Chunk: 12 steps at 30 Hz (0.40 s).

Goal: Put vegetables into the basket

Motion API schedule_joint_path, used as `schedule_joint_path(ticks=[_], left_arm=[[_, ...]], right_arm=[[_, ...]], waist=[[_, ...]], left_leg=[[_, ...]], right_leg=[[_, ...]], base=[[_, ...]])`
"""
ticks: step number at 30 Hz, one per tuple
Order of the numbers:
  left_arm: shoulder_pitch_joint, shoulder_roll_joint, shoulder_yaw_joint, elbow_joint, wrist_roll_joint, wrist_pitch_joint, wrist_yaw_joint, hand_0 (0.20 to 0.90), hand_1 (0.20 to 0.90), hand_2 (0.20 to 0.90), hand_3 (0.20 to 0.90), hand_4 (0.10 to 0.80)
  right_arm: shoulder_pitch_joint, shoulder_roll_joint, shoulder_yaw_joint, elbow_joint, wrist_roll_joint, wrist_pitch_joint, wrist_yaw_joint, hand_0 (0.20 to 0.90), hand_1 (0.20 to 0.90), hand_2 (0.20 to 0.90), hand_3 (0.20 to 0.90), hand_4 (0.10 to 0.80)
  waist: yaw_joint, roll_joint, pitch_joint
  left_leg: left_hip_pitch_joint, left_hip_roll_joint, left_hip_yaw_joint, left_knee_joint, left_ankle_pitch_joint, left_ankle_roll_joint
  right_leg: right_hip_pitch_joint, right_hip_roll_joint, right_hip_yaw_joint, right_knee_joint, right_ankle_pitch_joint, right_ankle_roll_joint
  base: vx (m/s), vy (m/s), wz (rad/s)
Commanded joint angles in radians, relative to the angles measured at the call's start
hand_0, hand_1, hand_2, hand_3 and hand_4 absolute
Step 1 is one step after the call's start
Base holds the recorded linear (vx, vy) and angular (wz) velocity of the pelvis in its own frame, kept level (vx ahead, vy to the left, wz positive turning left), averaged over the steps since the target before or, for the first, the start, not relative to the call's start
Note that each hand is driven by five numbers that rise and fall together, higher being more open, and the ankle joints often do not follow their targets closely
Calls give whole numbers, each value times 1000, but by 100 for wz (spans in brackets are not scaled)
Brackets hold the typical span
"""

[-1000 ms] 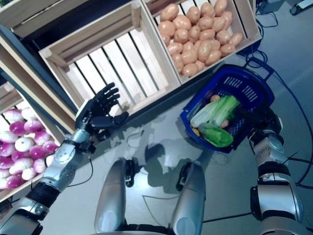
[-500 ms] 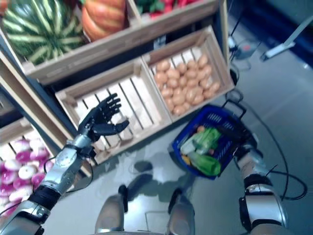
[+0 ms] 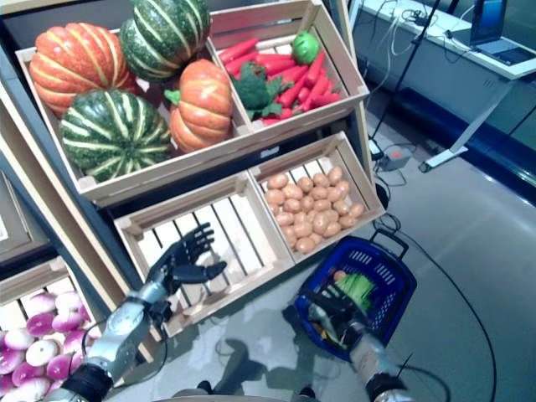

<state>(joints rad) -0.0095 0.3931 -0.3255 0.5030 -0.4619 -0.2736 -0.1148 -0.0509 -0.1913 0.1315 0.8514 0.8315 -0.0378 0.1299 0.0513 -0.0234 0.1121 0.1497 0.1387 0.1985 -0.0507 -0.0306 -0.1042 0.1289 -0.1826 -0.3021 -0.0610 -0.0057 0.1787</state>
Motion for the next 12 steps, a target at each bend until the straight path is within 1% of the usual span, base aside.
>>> schedule_joint_path(ticks=[1, 4, 6, 7, 8, 11, 12], left_arm=[[-45, -36, 23, 32, 78, -107, 31, 900, 900, 900, 900, 800], [-17, -72, 40, 136, 81, -90, 33, 900, 900, 900, 900, 800], [-13, -85, 44, 168, 90, -86, 38, 900, 900, 900, 900, 800], [-3, -122, 52, 259, 131, -74, 63, 900, 900, 900, 900, 800], [1, -140, 54, 311, 133, -70, 82, 900, 900, 900, 900, 800], [4, -157, 61, 376, 134, -74, 91, 900, 900, 900, 900, 800], [5, -166, 60, 402, 141, -72, 101, 900, 900, 900, 900, 800]], right_arm=[[-32, 9, 26, -139, -10, -112, 11, 900, 900, 900, 900, 800], [19, 32, 53, -174, -1, -101, 48, 900, 900, 900, 900, 800], [29, 39, 59, -174, -3, -102, 57, 900, 900, 900, 900, 800], [55, 67, 82, -184, -4, -93, 47, 900, 900, 900, 900, 800], [67, 79, 93, -181, -2, -91, 33, 900, 900, 900, 900, 800], [76, 87, 99, -160, -12, -99, 4, 900, 900, 900, 900, 800], [75, 91, 99, -144, 26, -88, -24, 900, 900, 900, 900, 800]], waist=[[-21, 8, -39], [-38, 10, -38], [-42, 10, -38], [-51, 9, -39], [-54, 9, -40], [-57, 10, -41], [-57, 12, -41]], left_leg=[[-51, -10, 6, -37, 85, 26], [-44, -10, 21, -37, 85, 26], [-43, -11, 23, -37, 85, 26], [-41, -14, 26, -37, 85, 28], [-40, -16, 26, -37, 83, 28], [-38, -20, 23, -37, 80, 30], [-38, -21, 22, -37, 80, 30]], right_leg=[[-31, 11, 70, -16, 101, -61], [-29, 15, 74, -16, 99, -63], [-28, 15, 76, -17, 99, -64], [-26, 16, 83, -20, 100, -63], [-23, 15, 85, -23, 100, -62], [-19, 13, 82, -26, 100, -60], [-18, 12, 80, -26, 100, -60]], base=[[30, 32, -4], [15, 33, -11], [10, 18, -6], [0, 0, 0], [0, 0, 0], [8, 5, -3], [0, 0, 0]])
